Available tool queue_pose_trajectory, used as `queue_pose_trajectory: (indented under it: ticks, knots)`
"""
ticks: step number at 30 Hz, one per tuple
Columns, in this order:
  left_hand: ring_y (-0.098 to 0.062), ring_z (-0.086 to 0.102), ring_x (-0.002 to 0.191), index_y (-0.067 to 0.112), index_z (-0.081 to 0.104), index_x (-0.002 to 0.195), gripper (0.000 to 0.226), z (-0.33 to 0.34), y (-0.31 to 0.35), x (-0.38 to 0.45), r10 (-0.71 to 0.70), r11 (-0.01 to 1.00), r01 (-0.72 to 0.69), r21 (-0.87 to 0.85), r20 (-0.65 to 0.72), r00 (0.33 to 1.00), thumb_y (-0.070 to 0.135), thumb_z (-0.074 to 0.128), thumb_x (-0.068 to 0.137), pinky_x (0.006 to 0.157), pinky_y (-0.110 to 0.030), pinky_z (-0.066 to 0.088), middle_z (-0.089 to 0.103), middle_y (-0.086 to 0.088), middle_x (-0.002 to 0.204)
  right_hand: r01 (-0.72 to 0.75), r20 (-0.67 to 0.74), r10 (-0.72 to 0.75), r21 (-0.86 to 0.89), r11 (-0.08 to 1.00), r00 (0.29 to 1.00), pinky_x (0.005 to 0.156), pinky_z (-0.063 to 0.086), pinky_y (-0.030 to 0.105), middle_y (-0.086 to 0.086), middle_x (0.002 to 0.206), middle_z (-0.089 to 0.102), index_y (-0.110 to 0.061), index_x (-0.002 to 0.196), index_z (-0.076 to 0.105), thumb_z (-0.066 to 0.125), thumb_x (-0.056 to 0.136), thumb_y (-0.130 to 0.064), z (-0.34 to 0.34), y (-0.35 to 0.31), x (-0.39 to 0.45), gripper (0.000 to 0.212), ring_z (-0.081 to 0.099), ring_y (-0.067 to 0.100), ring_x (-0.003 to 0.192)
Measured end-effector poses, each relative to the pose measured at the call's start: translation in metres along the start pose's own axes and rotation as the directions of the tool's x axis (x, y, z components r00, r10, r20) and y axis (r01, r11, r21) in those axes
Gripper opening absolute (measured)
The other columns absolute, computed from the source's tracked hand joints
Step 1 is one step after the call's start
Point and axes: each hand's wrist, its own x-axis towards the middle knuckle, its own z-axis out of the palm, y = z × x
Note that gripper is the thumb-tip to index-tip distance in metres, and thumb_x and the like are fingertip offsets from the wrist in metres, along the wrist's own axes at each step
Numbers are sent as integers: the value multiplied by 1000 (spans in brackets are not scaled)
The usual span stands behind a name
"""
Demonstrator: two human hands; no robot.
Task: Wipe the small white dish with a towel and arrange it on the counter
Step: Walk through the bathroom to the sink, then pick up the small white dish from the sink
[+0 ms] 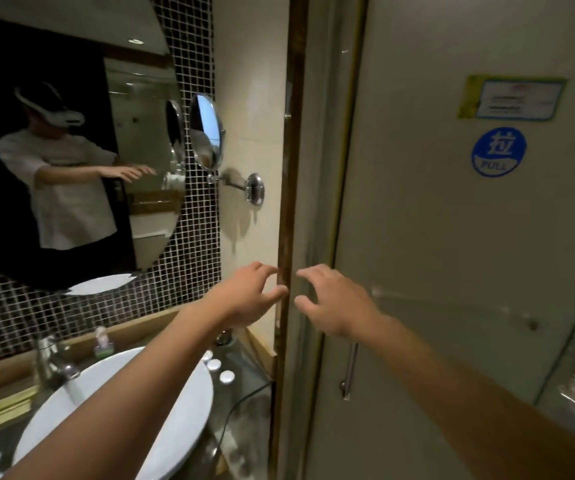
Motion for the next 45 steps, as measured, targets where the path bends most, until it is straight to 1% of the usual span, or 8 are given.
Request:
queue_pose_trajectory:
  ticks: [6,11,16,26,29,39,42,45]
  knots:
    - [-23,42,134,15,38,148,61,-20,-84,5,-107,991,108,75,-12,994,48,46,97,110,-41,36,41,-9,150,119,26,-119,22,993,993,108,43,42,-5,152,43,-31,148,38,49,97,-49,47,-60,74,55,45,17,135]
    - [-23,42,135,17,38,148,61,-34,-145,13,-194,976,197,88,-40,980,50,44,98,111,-41,35,42,-8,150,161,54,-165,62,985,985,107,44,41,-4,152,44,-29,148,39,50,96,-49,83,-94,130,57,46,18,135]
    - [-22,38,138,14,37,149,61,-42,-181,20,-249,962,252,105,-45,967,47,44,98,111,-37,30,39,-9,152,231,98,-236,61,971,967,105,45,45,-1,150,46,-28,148,38,49,95,-48,109,-115,171,58,47,20,134]
    - [-21,44,134,16,42,146,56,-49,-255,24,-411,907,417,57,-92,907,46,41,98,110,-40,36,46,-7,149,362,131,-377,126,924,917,103,47,46,-2,151,46,-29,149,36,49,95,-49,158,-140,242,59,48,19,133]
    - [-21,40,137,17,37,148,58,-43,-280,26,-459,884,463,68,-71,886,47,42,99,112,-39,33,42,-7,152,407,198,-425,123,905,884,101,48,45,-2,150,45,-28,149,36,48,96,-48,184,-151,256,59,49,20,132]
    - [-24,38,139,15,39,148,57,-3,-392,36,-525,851,524,44,36,850,45,41,100,114,-41,31,41,-9,152,404,344,-424,132,905,838,98,48,45,-1,144,50,-28,148,39,46,97,-43,294,-187,302,54,52,21,128]
    - [-26,44,133,15,40,147,58,14,-416,39,-537,843,536,35,88,839,47,42,99,110,-44,36,45,-9,147,398,387,-427,157,904,817,93,51,45,0,139,54,-28,143,43,46,95,-41,327,-192,306,50,56,24,123]
    - [-27,49,124,15,45,142,54,29,-435,42,-558,827,562,7,127,820,43,46,97,105,-45,40,50,-10,139,382,441,-417,171,908,795,98,50,45,-1,145,52,-28,145,43,46,94,-41,357,-196,309,52,53,22,127]
